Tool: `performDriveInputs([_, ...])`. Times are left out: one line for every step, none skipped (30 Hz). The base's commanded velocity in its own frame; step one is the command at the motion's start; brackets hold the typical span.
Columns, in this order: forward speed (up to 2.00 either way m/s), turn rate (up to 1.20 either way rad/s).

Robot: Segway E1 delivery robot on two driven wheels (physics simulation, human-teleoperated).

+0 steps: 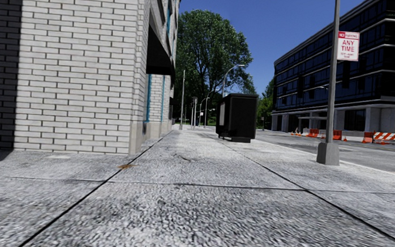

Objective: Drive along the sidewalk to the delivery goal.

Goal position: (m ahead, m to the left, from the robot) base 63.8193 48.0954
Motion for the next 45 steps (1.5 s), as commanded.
performDriveInputs([2.0,0.0])
performDriveInputs([2.0,0.0])
performDriveInputs([2.0,0.0])
performDriveInputs([2.0,0.0])
performDriveInputs([2.0,0.0])
performDriveInputs([2.0,0.05])
performDriveInputs([2.0,0.09])
performDriveInputs([2.0,0.09])
performDriveInputs([2.0,0.09])
performDriveInputs([2.0,0.09])
performDriveInputs([2.0,0.09])
performDriveInputs([2.0,0.09])
performDriveInputs([2.0,0.06])
performDriveInputs([2.0,0.0])
performDriveInputs([2.0,0.0])
performDriveInputs([2.0,0.0])
performDriveInputs([2.0,0.0])
performDriveInputs([2.0,0.0])
performDriveInputs([2.0,0.0])
performDriveInputs([2.0,0.0])
performDriveInputs([2.0,0.0])
performDriveInputs([2.0,0.0])
performDriveInputs([2.0,0.0])
performDriveInputs([2.0,0.0])
performDriveInputs([2.0,0.0])
performDriveInputs([2.0,0.0])
performDriveInputs([2.0,0.0])
performDriveInputs([2.0,0.0])
performDriveInputs([2.0,0.0])
performDriveInputs([2.0,0.0])
performDriveInputs([2.0,0.0])
performDriveInputs([2.0,0.0])
performDriveInputs([2.0,0.0])
performDriveInputs([2.0,0.0])
performDriveInputs([2.0,0.0])
performDriveInputs([2.0,0.0])
performDriveInputs([2.0,0.0])
performDriveInputs([2.0,0.0])
performDriveInputs([2.0,0.0])
performDriveInputs([2.0,0.19])
performDriveInputs([2.0,0.29])
performDriveInputs([2.0,0.29])
performDriveInputs([2.0,0.37])
performDriveInputs([2.0,0.39])
performDriveInputs([2.0,0.27])
